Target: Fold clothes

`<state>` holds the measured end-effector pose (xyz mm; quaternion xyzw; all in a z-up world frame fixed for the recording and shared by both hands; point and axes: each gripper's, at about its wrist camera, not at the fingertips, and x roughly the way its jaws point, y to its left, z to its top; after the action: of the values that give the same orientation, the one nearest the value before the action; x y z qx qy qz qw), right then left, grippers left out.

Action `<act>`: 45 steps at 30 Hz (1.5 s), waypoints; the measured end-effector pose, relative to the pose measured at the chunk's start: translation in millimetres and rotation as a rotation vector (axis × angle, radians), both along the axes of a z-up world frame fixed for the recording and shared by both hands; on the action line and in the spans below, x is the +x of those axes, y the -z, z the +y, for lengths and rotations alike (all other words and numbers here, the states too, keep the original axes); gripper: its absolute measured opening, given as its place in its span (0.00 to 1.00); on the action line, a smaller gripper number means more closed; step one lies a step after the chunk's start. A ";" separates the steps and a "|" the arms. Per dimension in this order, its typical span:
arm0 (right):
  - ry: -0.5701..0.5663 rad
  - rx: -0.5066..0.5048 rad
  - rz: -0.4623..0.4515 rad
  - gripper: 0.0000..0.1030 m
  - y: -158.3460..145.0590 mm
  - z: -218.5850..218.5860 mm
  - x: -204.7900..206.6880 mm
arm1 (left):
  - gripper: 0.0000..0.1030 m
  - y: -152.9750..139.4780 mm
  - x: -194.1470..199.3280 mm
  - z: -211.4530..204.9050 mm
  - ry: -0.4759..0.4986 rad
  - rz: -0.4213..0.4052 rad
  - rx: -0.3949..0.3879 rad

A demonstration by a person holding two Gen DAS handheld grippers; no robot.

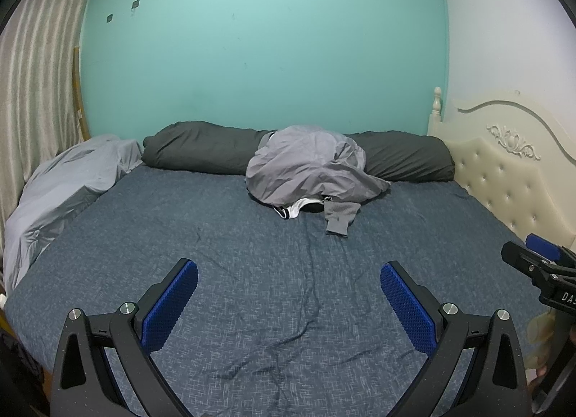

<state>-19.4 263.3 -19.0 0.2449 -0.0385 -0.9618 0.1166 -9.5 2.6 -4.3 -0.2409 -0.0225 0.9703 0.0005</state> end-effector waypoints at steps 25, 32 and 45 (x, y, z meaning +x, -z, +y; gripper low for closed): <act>-0.076 0.064 -0.222 1.00 73.9 -40.0 -220.5 | 1.00 57.9 -190.5 -60.2 -0.055 -0.099 0.084; -0.039 0.009 -0.246 1.00 114.0 -46.2 -340.9 | 1.00 93.5 -279.4 -86.7 -0.084 -0.104 0.101; 0.001 -0.053 -0.273 0.97 179.7 -74.7 -523.7 | 1.00 178.5 -405.1 -115.6 -0.104 -0.224 0.185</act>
<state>-543.1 188.5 -198.7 0.3705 -0.0796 -0.9181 0.1160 -414.6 -112.9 -182.8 -0.3449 -0.1239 0.9299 -0.0302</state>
